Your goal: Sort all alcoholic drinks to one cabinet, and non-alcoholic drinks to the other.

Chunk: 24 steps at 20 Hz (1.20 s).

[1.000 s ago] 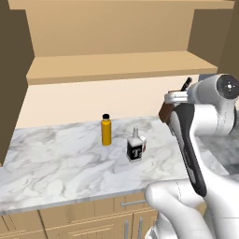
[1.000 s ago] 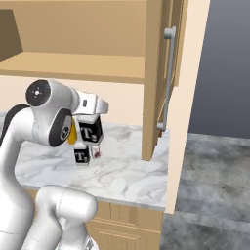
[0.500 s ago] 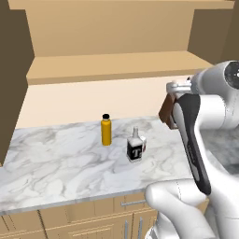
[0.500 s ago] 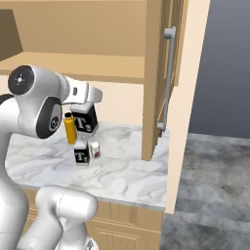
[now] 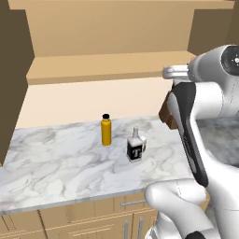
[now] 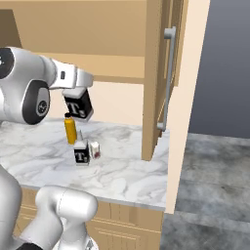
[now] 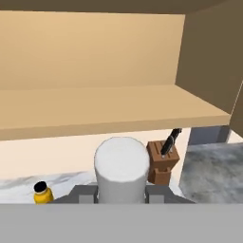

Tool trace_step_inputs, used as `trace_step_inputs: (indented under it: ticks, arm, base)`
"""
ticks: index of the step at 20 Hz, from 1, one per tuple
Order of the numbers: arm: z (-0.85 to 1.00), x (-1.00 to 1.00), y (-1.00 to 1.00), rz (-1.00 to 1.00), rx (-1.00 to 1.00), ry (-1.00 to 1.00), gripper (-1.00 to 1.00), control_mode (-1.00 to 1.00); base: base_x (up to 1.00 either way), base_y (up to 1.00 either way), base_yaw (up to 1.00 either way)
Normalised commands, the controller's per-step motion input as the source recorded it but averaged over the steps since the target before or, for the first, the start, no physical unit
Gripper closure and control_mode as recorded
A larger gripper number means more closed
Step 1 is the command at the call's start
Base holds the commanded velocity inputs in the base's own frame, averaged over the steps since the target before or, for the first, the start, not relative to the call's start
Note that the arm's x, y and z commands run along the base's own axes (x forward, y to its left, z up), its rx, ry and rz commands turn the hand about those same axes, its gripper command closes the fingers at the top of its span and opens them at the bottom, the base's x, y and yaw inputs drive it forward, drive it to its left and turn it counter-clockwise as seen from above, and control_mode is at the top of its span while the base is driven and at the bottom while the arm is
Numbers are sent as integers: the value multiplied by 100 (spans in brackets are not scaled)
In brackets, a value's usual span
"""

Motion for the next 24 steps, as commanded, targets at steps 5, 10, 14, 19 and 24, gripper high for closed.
trace_step_inputs:
  ticks: [5, 10, 14, 19, 24]
  arm:
    - [49, 0, 6, -4, 0, -5, 100, -100]
    - [51, 0, 5, -4, 0, -6, 100, -100]
    - [44, 0, 3, -2, 0, -7, 100, -100]
    - [13, 0, 0, 0, 0, -9, 100, -100]
    - [0, 1, 0, 0, 0, -5, 100, -100]
  base:
    - [0, 0, 0]
    - [0, 0, 0]
    - [0, 0, 0]
    - [0, 0, 0]
    - [0, 0, 0]
